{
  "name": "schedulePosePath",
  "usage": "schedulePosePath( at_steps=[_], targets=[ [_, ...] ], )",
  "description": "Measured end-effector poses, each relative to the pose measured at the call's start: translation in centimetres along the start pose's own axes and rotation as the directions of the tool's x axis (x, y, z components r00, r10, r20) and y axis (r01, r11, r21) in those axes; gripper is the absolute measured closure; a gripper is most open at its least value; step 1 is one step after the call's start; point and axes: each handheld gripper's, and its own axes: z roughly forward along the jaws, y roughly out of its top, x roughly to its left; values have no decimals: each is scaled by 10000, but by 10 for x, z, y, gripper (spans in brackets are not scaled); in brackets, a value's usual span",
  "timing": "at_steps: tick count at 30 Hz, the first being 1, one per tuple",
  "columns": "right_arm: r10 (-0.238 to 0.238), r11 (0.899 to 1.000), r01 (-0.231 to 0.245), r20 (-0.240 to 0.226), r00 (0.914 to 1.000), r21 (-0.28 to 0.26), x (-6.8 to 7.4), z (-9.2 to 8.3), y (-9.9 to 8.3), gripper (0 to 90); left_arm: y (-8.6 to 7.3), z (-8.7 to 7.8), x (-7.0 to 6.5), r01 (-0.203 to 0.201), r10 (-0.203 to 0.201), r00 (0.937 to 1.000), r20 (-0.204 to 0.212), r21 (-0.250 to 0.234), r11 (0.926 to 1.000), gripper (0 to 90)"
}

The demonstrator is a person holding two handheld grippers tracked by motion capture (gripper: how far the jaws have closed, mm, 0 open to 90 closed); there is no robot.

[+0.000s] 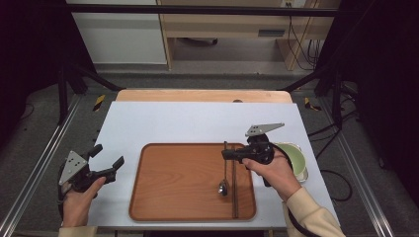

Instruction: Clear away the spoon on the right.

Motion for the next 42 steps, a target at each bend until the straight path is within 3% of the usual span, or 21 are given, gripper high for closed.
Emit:
schedulePosePath(
  at_steps=[6, 22, 26, 32, 42],
  targets=[
    [216, 9984, -192, -449, 9988, 541, 3, 12, -8, 900, 1, 0, 0, -19, 19, 10000, 1, -4, 10000, 90],
    [730, 9910, -643, -715, 9948, 1176, -6, 29, -19, 892, 1, 0, 0, -65, 65, 10000, 15, -8, 10000, 90],
    [551, 9903, -475, -548, 9970, 1306, -9, 34, -20, 872, 1, 0, 0, -42, 42, 10000, 20, 14, 10000, 90],
    [385, 9868, -401, 133, 9992, 1569, -12, 45, -22, 825, 1, 0, 0, -61, 61, 10000, 27, 35, 10000, 90],
    [266, 9788, -435, 865, 9959, 2003, -14, 58, -25, 788, 0, 0, 0, -40, 40, 10000, 26, 41, 10000, 90]
  ],
)
